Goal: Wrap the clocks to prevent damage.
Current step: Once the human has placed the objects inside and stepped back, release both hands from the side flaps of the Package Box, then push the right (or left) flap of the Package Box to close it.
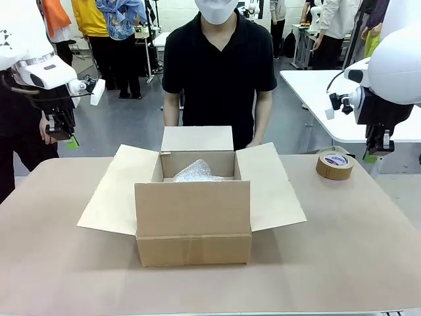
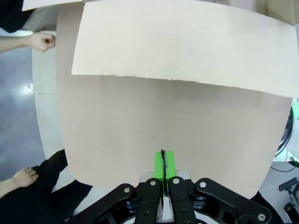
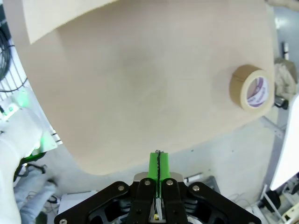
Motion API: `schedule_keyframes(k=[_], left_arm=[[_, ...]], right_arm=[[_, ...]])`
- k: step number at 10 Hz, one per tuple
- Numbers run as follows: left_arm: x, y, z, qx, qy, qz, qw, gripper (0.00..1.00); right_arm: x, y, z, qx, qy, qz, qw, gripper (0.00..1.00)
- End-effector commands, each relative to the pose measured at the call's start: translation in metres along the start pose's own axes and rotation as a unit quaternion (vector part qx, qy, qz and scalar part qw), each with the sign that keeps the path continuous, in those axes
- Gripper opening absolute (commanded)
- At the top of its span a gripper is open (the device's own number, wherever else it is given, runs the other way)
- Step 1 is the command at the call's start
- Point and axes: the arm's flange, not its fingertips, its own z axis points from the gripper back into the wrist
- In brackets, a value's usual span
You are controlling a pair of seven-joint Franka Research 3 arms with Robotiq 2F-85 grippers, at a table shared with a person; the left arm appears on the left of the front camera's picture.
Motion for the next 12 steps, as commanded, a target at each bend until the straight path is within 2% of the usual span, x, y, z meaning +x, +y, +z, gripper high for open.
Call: schedule_keyframes(k=[1, 12], left_arm=[[-0.0013, 0.0018, 0.0029, 0.003, -0.001, 0.014, 1.000, 0.01], [-0.0013, 0.0018, 0.0029, 0.003, -0.001, 0.014, 1.000, 0.01]], right_arm=[[-0.0001, 0.0000, 0.0020, -0.005, 0.004, -0.004, 1.000, 0.01], [-0.0001, 0.0000, 0.0020, -0.005, 0.004, -0.004, 1.000, 0.01]])
